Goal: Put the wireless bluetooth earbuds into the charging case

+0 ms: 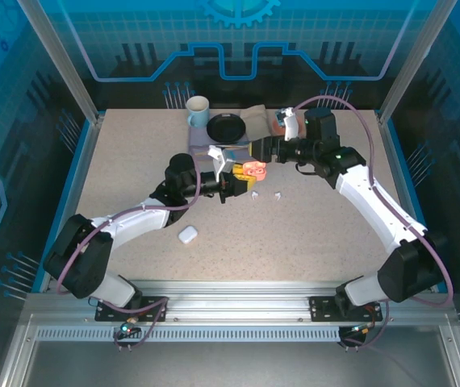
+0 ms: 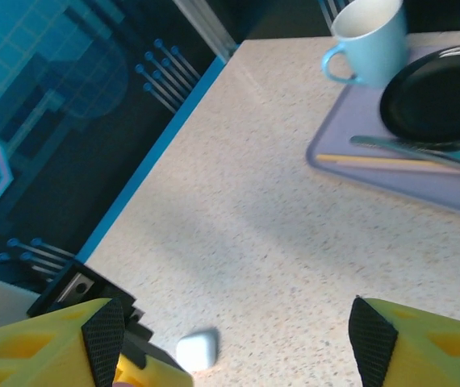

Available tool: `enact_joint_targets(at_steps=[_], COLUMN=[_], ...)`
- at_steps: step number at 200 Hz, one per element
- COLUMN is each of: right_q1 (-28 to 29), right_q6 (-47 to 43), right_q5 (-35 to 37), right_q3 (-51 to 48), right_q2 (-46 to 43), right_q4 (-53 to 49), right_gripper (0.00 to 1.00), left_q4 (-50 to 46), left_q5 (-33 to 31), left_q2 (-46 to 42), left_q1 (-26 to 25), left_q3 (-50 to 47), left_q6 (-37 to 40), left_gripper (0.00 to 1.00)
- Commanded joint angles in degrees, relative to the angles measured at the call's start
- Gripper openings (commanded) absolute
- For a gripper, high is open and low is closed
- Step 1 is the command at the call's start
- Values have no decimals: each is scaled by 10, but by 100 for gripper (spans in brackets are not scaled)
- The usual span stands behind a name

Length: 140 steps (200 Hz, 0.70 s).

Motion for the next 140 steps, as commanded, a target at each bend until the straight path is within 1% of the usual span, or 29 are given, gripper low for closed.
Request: enact_joint_targets(at_steps=[1, 43, 87, 126, 140], right_q1=[9, 33, 49, 56, 56], right_q6=[19, 24, 30, 35, 39], right_q5=[-65, -90, -121, -120, -114], right_q3=[-5, -8, -24, -56, -72], right_q2=[0, 3, -13, -50, -66], right_q4=[9, 8, 1, -13, -13], right_gripper=[76, 71, 64, 62, 62], left_q4=[-3, 0, 9, 17, 25], left_q5=[19, 7, -24, -56, -55], left_q2=[11, 32, 48, 50, 52], left_q1=[1, 1, 0, 3, 5], left_q3=[24, 35, 39, 38, 36], left_q6=[10, 6, 0, -4, -6], left_gripper=[0, 0, 0, 0, 0])
